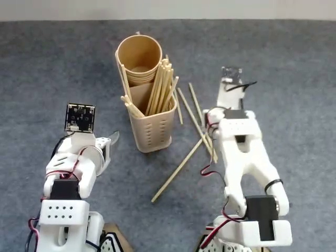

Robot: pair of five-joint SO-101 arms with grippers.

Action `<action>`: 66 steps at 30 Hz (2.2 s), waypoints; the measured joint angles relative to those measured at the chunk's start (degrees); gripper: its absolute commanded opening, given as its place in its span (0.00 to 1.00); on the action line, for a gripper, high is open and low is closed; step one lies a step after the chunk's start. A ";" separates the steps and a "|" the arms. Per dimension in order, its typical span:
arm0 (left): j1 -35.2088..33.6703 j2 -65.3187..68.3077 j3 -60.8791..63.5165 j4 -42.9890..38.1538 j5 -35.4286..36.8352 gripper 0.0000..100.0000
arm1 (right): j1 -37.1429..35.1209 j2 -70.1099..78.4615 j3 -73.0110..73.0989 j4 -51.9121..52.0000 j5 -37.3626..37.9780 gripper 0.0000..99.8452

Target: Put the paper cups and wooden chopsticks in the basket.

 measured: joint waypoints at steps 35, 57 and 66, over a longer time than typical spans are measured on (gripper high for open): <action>0.00 0.00 0.00 0.00 0.00 0.26 | -7.74 0.00 3.25 3.60 11.69 0.12; 0.00 0.00 0.00 0.00 0.00 0.26 | -7.65 18.29 -2.02 -9.58 18.02 0.04; 0.00 0.00 0.00 0.00 0.00 0.26 | -5.19 11.78 -1.93 -5.27 15.56 0.01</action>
